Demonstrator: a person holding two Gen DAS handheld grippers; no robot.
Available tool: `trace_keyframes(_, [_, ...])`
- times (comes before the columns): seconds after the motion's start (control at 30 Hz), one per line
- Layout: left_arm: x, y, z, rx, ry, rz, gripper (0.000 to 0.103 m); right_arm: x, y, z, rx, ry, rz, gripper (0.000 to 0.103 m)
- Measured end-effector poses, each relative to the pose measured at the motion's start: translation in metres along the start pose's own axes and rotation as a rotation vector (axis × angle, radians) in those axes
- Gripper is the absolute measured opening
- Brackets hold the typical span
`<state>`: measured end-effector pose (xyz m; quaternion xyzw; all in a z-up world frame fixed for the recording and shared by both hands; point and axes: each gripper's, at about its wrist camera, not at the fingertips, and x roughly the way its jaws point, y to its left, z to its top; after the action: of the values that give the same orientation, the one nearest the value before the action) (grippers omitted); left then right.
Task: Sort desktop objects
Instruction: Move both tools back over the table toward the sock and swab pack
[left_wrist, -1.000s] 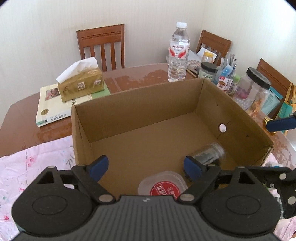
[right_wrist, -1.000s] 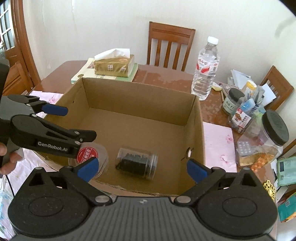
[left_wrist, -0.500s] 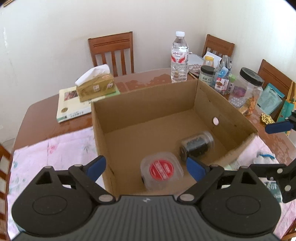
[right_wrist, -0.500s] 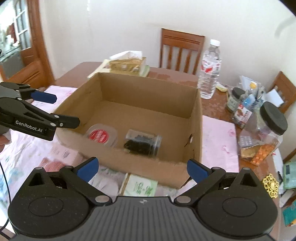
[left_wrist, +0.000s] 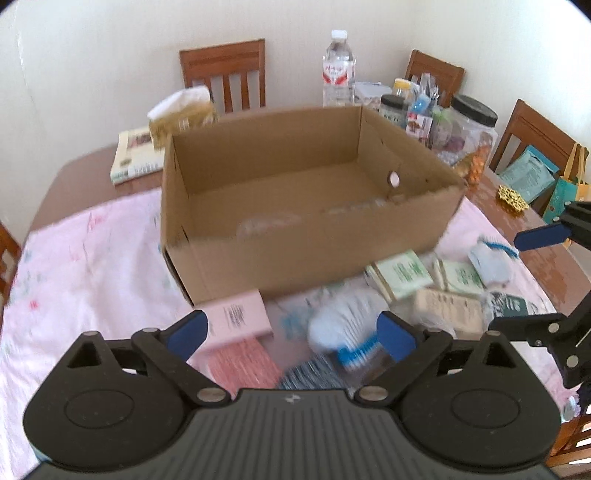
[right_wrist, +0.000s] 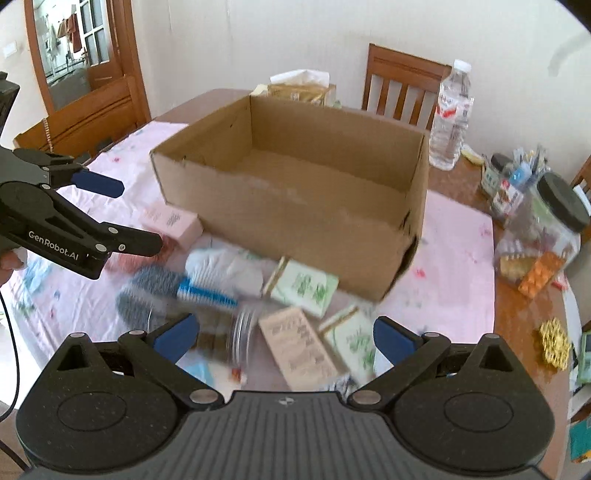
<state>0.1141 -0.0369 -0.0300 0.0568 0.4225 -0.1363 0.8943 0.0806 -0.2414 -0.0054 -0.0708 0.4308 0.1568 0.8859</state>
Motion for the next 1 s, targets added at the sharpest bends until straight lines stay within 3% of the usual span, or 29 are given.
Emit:
trace_keyframes(0.5, [-0.004,-0.030,-0.047,-0.059,0.043,0.077,0.098,-0.001,-0.011,-0.065,-0.053,0.071,-0.057,0.103])
trace_keyframes(1.0, [-0.010,-0.026,-0.056,-0.115,0.045,0.104,0.098,0.041,-0.031,-0.055,-0.094,0.108,0.039,0.103])
